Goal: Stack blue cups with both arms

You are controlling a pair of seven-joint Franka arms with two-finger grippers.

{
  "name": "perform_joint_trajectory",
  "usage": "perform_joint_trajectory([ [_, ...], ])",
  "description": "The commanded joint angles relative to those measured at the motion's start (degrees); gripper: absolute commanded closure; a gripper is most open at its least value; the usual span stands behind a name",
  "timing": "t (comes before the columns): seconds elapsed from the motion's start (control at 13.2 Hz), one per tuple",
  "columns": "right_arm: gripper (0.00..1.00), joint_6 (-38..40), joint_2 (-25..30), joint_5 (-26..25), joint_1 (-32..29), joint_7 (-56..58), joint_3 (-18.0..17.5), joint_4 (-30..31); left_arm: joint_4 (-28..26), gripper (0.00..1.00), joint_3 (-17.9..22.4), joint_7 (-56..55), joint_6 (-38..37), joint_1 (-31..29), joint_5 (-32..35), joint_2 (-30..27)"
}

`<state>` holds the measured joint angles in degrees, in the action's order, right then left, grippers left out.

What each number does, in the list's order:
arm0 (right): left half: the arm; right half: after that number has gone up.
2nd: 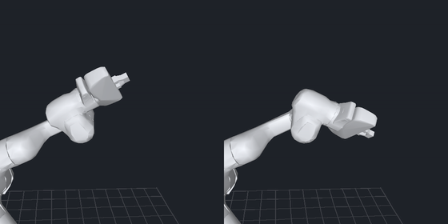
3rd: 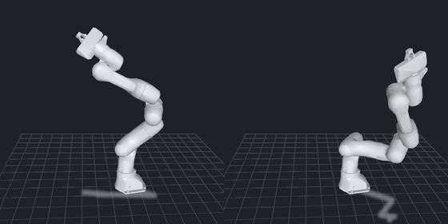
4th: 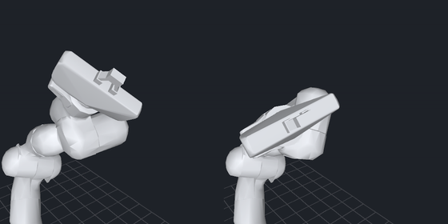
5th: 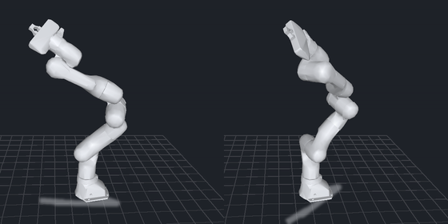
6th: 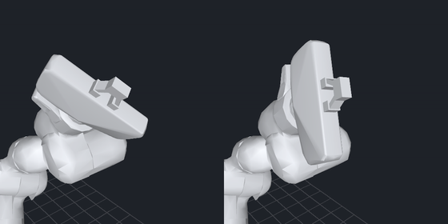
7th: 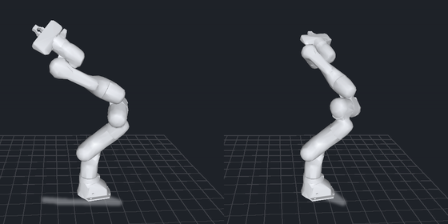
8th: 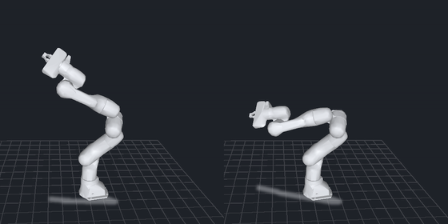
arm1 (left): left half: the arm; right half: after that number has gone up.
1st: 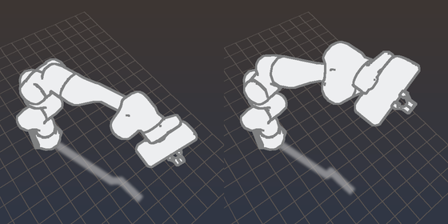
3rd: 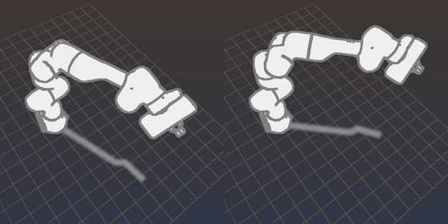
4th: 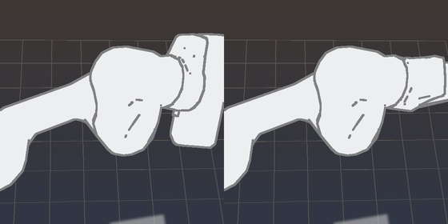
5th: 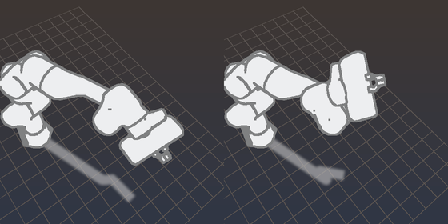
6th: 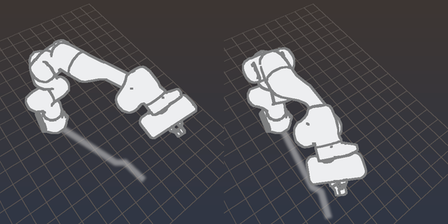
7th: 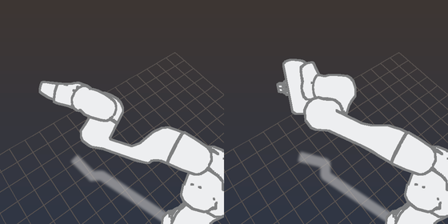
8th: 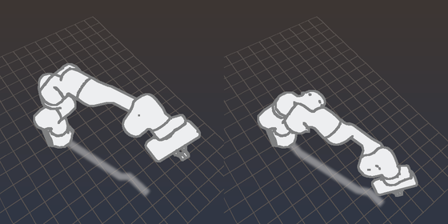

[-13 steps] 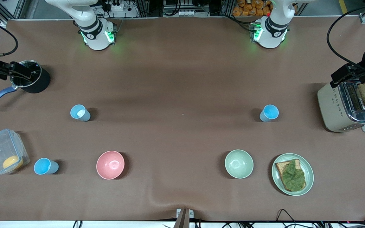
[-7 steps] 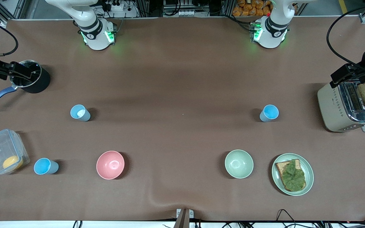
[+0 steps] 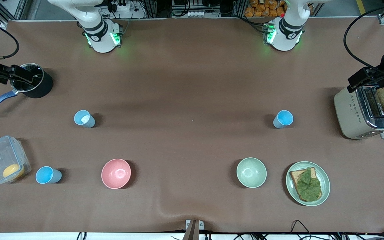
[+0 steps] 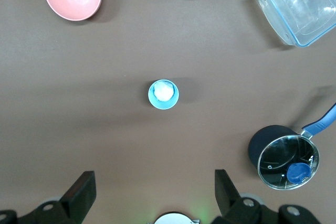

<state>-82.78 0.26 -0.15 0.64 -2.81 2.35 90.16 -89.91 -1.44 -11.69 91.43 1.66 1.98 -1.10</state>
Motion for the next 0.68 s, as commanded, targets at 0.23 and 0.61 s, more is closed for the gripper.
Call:
perform_joint_trajectory([
  [0.23, 0.00, 0.5, -1.1, -0.6, -1.5, 0.4, -0.9, -0.4, 0.5, 0.00, -0.1, -0.4, -0.9, -0.3, -1.4, 0.0],
  [0.61, 0.00, 0.4, -6.8, -1.3, -1.2, 2.5, -0.8, -0.8, 0.5, 0.00, -0.1, -0.5, -0.9, -0.3, -1.4, 0.0],
])
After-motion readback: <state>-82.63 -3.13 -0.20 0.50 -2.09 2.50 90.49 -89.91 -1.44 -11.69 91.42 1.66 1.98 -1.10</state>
